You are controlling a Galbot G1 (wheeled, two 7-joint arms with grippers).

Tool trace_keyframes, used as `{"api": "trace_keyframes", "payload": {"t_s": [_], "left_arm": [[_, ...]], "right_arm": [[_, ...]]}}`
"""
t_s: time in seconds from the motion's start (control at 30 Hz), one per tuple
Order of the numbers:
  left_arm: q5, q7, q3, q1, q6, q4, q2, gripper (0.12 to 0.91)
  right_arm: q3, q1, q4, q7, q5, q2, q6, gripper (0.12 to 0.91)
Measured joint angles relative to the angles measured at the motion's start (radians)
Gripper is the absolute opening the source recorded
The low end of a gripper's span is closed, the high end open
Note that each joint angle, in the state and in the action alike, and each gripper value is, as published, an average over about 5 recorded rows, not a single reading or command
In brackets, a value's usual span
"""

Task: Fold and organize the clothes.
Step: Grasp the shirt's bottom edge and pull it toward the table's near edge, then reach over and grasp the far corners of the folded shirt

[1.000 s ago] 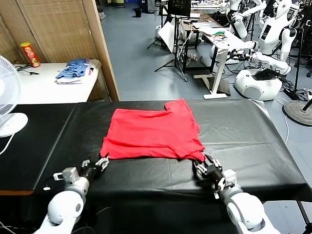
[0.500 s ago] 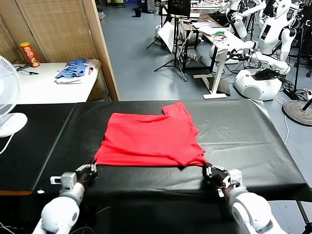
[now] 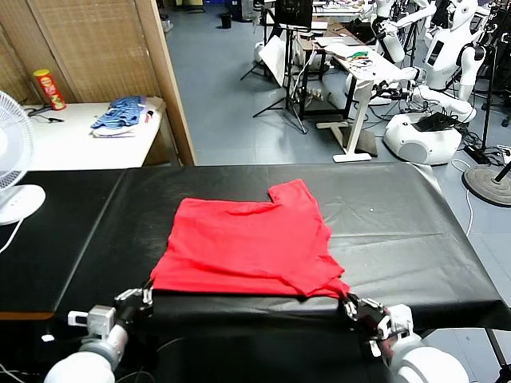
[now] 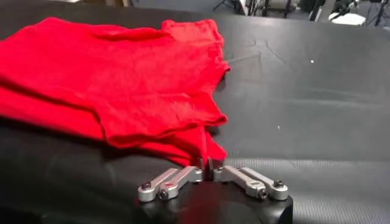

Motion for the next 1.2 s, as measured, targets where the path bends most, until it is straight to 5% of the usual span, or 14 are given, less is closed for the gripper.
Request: {"api": "trace_keyframes", "payload": {"t_s": [0.13,0.33,0.57,0.83,1.2], "left_arm": [[0.011,-0.025,-0.016,0.041,0.053,-0.052,0.011,0.555],[-0.047,-0.057,-0.045,0.048,0.104,-0.13,0.039,0.784],[-0.225,-0.066,-0.028,-0.135,0.098,-0.068,0.097,0.798],[-0.362,-0.102,0.124,-0.526,0.104,0.22,0.104,0.798],[-0.382,-0.051,0.342,-0.939,0.122,0.645,0.031,0.798]], "right_arm": [[0.035,0.018,0.034,-0.002,0.063,-0.022,-0.001,0.782],[0.036,0.171,-0.032,-0.006,0.11,-0.055,0.077,0.798],[-0.108,0.508,-0.293,0.026,0.067,-0.023,0.144,0.798],[-0.31,0.842,-0.644,0.025,0.016,0.055,0.182,0.798],[-0.442,1.11,-1.046,0.018,-0.037,0.215,0.178,0.798]]}}
